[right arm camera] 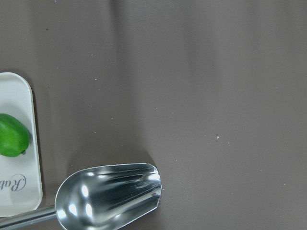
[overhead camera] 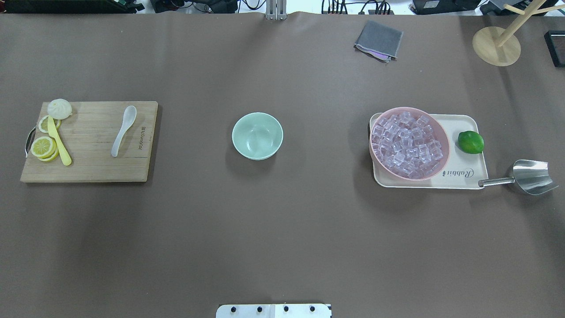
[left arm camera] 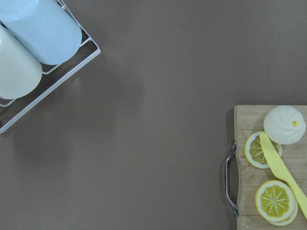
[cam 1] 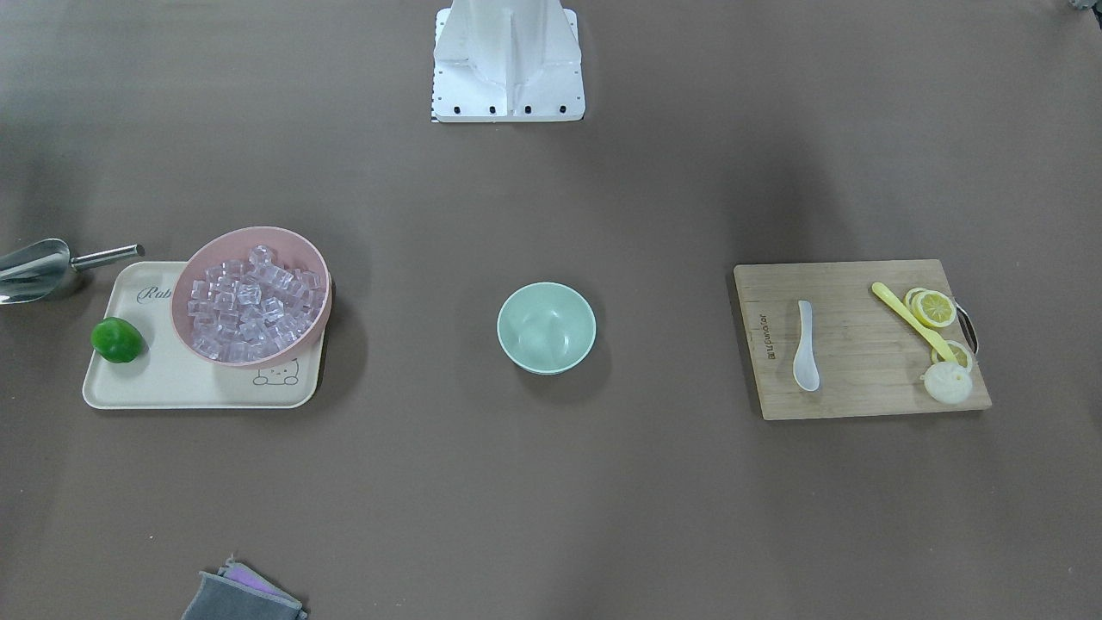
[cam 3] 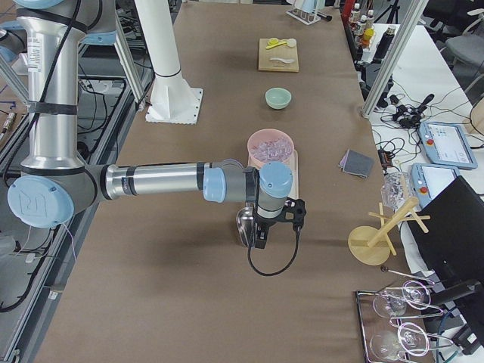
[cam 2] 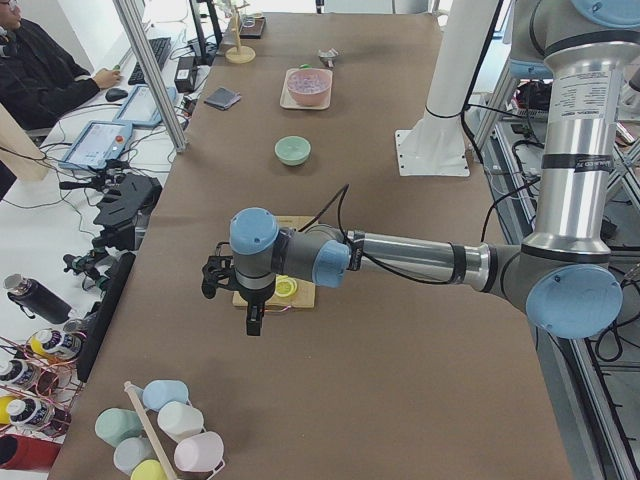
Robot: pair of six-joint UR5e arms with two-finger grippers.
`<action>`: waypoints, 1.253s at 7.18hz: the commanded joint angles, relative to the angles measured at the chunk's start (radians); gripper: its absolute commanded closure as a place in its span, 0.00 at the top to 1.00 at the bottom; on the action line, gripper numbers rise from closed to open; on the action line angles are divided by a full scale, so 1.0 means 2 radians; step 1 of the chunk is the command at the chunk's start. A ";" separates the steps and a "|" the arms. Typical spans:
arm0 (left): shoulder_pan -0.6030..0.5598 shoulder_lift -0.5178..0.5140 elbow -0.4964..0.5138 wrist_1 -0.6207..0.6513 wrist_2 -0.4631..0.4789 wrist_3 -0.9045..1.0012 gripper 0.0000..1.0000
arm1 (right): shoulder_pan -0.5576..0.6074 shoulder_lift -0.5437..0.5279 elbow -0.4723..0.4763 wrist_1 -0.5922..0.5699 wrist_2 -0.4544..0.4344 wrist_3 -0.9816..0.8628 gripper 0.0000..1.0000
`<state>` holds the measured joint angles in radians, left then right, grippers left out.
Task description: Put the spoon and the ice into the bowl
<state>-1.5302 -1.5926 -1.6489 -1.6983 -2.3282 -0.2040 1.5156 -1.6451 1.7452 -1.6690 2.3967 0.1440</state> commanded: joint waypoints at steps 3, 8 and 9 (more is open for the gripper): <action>0.001 -0.002 0.000 -0.008 0.000 -0.001 0.98 | 0.000 0.004 -0.002 0.000 0.000 0.000 1.00; 0.001 -0.003 -0.001 -0.011 0.000 0.000 0.98 | 0.000 0.007 0.001 0.001 0.000 -0.001 1.00; 0.001 -0.009 -0.018 -0.011 -0.001 -0.001 0.98 | 0.000 0.015 0.026 -0.002 -0.002 -0.001 1.00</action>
<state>-1.5278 -1.5997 -1.6577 -1.7211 -2.3282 -0.2043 1.5156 -1.6278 1.7576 -1.6689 2.3950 0.1431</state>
